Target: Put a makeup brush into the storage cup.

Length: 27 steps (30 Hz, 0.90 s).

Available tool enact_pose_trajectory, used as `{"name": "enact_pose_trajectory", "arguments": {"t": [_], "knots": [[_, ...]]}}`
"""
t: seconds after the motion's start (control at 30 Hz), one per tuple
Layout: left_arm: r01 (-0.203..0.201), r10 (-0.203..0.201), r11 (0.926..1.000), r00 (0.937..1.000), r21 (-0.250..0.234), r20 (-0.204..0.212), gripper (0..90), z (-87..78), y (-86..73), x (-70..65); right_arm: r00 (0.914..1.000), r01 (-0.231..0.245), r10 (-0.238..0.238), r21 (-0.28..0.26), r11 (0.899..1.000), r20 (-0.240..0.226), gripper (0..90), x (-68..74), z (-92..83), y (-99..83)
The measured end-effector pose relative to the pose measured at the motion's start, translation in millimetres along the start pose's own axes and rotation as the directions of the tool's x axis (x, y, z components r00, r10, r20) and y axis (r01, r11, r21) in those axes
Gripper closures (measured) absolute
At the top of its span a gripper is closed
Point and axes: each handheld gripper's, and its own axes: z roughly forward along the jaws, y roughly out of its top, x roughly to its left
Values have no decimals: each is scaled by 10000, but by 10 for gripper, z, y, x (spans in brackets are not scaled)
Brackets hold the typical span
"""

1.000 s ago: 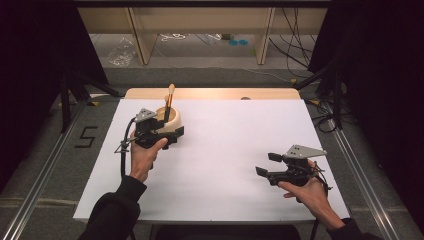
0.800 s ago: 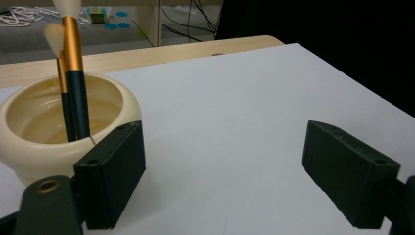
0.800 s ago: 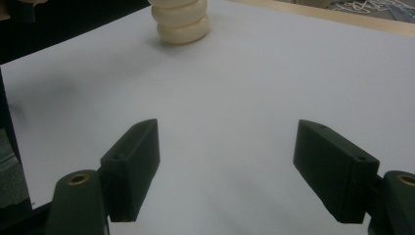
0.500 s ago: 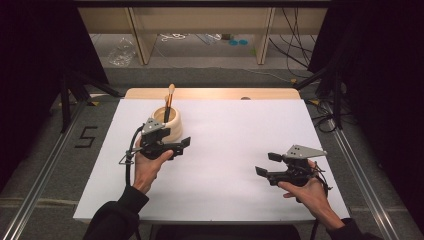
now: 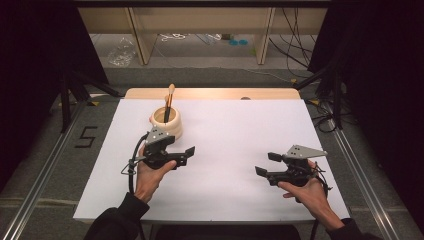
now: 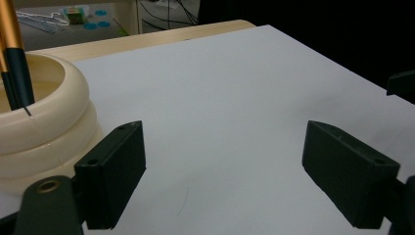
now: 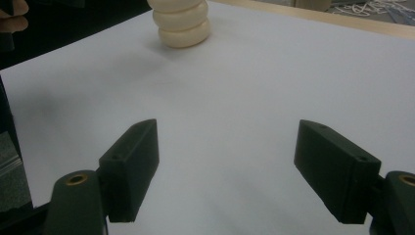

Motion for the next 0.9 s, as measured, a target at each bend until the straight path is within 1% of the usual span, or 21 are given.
{"name": "enact_pose_trajectory", "arguments": {"t": [0.17,0.2,0.3,0.33,0.37,0.4,0.43,0.47,0.5,0.6,0.63,0.67,0.7,0.73,0.8,0.83,0.9], "knots": [[-197,197,9998,9997,-24,-111,162,-51,-73,-69,10000,2,-2,-41,10000,-1,257,6,2,-1],[-281,281,9996,9996,16,-64,162,-61,-92,-84,10000,-1,1,-52,10000,-3,258,7,2,0],[-355,355,9994,9994,35,46,162,-72,-151,-134,10000,-35,35,-97,9999,-34,258,14,-2,4],[-386,385,9991,9992,148,58,162,-86,-167,-149,10000,-32,32,-109,9999,-48,257,17,-3,4],[-365,364,9992,9993,137,121,162,-92,-182,-164,10000,-14,13,-115,9999,-15,258,19,-1,5],[-433,431,9990,9989,131,176,162,-105,-192,-174,10000,-25,25,-110,9999,-18,258,24,-1,4],[-463,461,9989,9988,118,157,162,-125,-201,-191,9999,-45,44,-150,9999,-98,258,26,4,1],[-467,466,9989,9988,74,127,162,-149,-214,-210,10000,-47,46,-166,9999,-54,258,29,3,0],[-497,496,9988,9987,50,115,162,-165,-226,-222,9999,-69,65,-251,9997,-157,258,28,16,-3],[-444,442,9990,9988,74,214,161,-203,-271,-257,9999,-67,62,-288,9996,-153,257,26,19,-8],[-416,414,9991,9990,116,189,161,-219,-283,-270,9998,-90,85,-289,9995,-175,257,26,19,-9],[-342,340,9994,9991,81,238,160,-228,-296,-282,9999,-34,32,-210,9998,-95,257,20,9,-6],[-355,352,9993,9988,67,345,160,-241,-309,-292,9999,-45,43,-228,9997,-100,257,20,8,-6],[-368,366,9993,9989,62,293,160,-253,-315,-306,9999,-104,100,-237,9997,-133,257,23,5,-4],[-375,375,9993,9989,-2,285,160,-273,-324,-328,9999,-75,71,-291,9995,-140,258,27,5,-4],[-467,468,9989,9985,-30,285,160,-290,-327,-334,9999,-53,49,-300,9995,-120,257,30,5,-3],[-517,518,9986,9985,-76,187,160,-319,-337,-354,9999,-25,20,-328,9995,-162,257,38,2,-4]]}}
